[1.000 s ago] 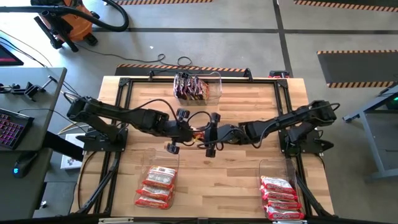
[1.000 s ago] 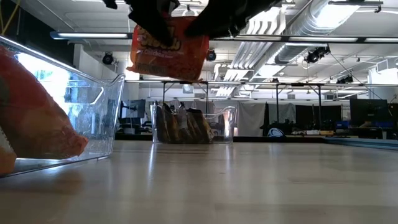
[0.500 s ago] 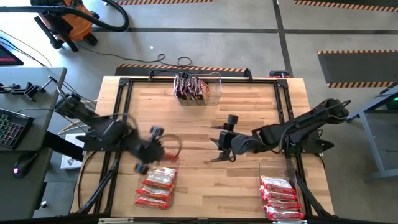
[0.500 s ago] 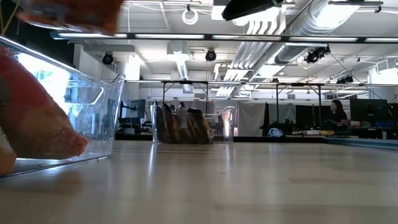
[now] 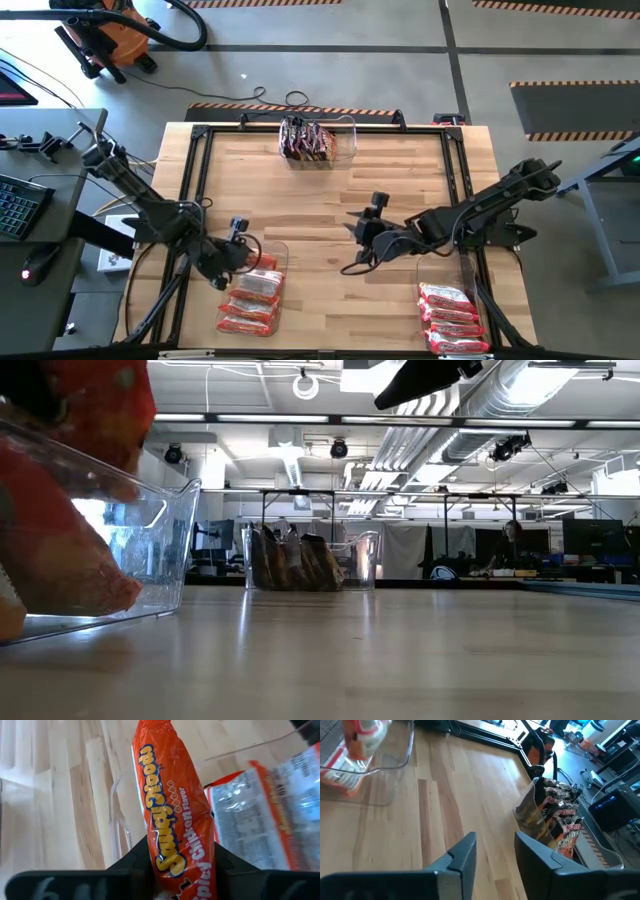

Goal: Sort Maruchan noodles
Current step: Put the orange noodle pack into the bottom left transparent bin

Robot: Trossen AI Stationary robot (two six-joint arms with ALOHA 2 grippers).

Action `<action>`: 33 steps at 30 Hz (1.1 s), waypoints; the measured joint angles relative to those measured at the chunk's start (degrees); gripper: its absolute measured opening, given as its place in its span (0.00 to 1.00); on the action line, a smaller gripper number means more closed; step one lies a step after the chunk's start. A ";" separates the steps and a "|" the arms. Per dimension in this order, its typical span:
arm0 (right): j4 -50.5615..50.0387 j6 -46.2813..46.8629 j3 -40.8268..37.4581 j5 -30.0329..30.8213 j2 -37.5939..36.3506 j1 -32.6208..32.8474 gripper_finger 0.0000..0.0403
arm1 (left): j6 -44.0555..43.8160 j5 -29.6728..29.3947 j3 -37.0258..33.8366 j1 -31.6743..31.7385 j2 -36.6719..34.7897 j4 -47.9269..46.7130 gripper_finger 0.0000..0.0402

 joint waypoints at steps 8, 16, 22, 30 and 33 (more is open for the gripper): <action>0.79 -0.46 0.00 -0.02 0.00 0.00 0.27 | 0.04 0.19 -8.24 1.54 -1.21 9.63 0.20; 0.74 -0.52 -0.02 -0.09 0.00 0.00 0.27 | -1.19 4.12 -11.70 1.48 0.08 16.97 0.20; 0.74 -0.57 -0.04 -0.18 0.00 0.00 0.27 | -1.47 4.15 -14.56 1.48 0.19 22.48 0.20; 0.68 -0.59 -0.04 -0.18 0.00 0.00 0.27 | -1.56 1.16 -16.35 1.33 0.27 23.87 0.20; 0.56 -0.60 -0.04 -0.17 0.00 0.00 0.27 | -1.74 0.94 -16.35 1.33 0.28 23.83 0.20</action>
